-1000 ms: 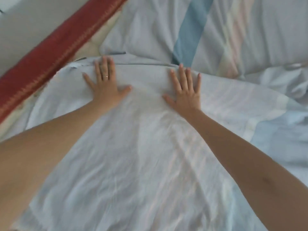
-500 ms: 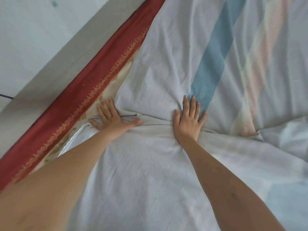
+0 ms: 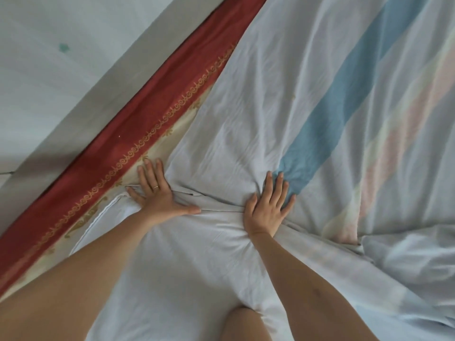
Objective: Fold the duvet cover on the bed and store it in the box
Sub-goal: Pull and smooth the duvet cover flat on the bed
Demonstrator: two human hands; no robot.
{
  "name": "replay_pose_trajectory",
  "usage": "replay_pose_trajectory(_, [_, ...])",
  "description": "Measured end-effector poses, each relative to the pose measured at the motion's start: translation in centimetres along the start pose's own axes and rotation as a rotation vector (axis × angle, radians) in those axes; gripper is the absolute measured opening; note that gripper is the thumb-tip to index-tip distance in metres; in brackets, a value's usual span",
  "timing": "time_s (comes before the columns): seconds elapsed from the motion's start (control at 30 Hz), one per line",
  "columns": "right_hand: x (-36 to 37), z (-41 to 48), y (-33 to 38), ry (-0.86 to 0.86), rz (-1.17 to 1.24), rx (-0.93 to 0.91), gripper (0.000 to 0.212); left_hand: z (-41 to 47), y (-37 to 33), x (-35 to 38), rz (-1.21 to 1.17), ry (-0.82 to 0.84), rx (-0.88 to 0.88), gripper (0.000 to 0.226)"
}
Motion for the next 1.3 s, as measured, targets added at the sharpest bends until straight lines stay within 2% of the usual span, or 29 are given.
replay_pose_trajectory(0.17, [-0.4, 0.1, 0.7, -0.016, 0.057, -0.015, 0.062, 0.3, -0.1, -0.3, 0.004, -0.017, 0.016, 0.161])
replay_pose_trajectory(0.27, [-2.3, 2.3, 2.9, -0.188, 0.347, 0.177, 0.055, 0.5, -0.1, -0.2, 0.001, -0.010, 0.023, 0.160])
replay_pose_trajectory(0.3, [-3.1, 3.9, 4.2, -0.241, 0.447, 0.174, 0.057, 0.4, 0.0, -0.2, -0.009, -0.013, 0.015, 0.160])
replay_pose_trajectory(0.33, [-4.1, 5.6, 5.7, -0.242, 0.481, 0.077, 0.061, 0.3, 0.1, -0.1, -0.010, -0.021, 0.018, 0.160])
replay_pose_trajectory(0.4, [-6.1, 10.1, 9.6, -0.094, 0.412, -0.257, 0.068, 0.6, 0.2, 0.1, 0.008, -0.035, 0.038, 0.158])
replay_pose_trajectory(0.5, [-6.9, 16.3, 15.0, 0.323, 0.133, -0.708, 0.079, 1.1, 0.5, 0.2, -0.020, -0.059, 0.046, 0.158])
replay_pose_trajectory(0.6, [-7.5, 19.4, 17.1, 0.609, -0.066, -0.853, 0.092, 1.1, 0.5, 0.9, -0.017, -0.065, 0.071, 0.158])
replay_pose_trajectory(0.67, [-8.1, 20.3, 17.8, 0.654, -0.186, -0.883, 0.092, 1.0, 0.7, 0.9, -0.036, -0.070, 0.072, 0.159])
replay_pose_trajectory(0.73, [-8.6, 20.0, 18.2, 0.664, -0.234, -0.870, 0.082, 0.7, 0.9, 0.7, -0.039, -0.085, 0.084, 0.158])
replay_pose_trajectory(0.8, [-8.5, 19.4, 18.2, 0.614, -0.257, -0.870, 0.060, 0.6, 1.0, 0.6, -0.041, -0.104, 0.103, 0.156])
replay_pose_trajectory(0.87, [-9.0, 19.1, 17.4, 0.486, -0.290, -0.838, 0.035, 0.8, 1.5, 1.0, -0.074, -0.143, 0.139, 0.150])
replay_pose_trajectory(0.97, [-10.6, 20.5, 15.2, 0.340, -0.178, -0.708, 0.012, 0.7, 2.4, 1.5, -0.192, -0.278, 0.259, 0.118])
replay_pose_trajectory(1.07, [-12.1, 22.8, 14.6, 0.206, -0.072, -0.599, 0.013, -0.3, 5.0, 1.5, -0.255, -0.481, 0.325, 0.070])
replay_pose_trajectory(1.13, [-13.3, 24.7, 15.0, 0.073, -0.025, -0.512, 0.019, -0.4, 6.4, 0.6, -0.208, -0.587, 0.297, 0.040])
replay_pose_trajectory(1.23, [-14.9, 27.2, 15.0, -0.061, 0.037, -0.331, 0.027, 0.6, 6.9, -0.8, -0.066, -0.659, 0.262, 0.027])
replay_pose_trajectory(1.3, [-15.2, 28.1, 15.3, -0.107, 0.059, -0.272, 0.030, 1.1, 6.7, -1.1, -0.072, -0.722, 0.216, 0.023])
Point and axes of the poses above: each hand's wrist, its own z-axis towards the middle knuckle, its own x-axis out of the palm, y = z × x, the point moved 3 cm from there along z, towards the middle knuckle, and after that the axes turned 1 degree about z, right-handed, at the moved point
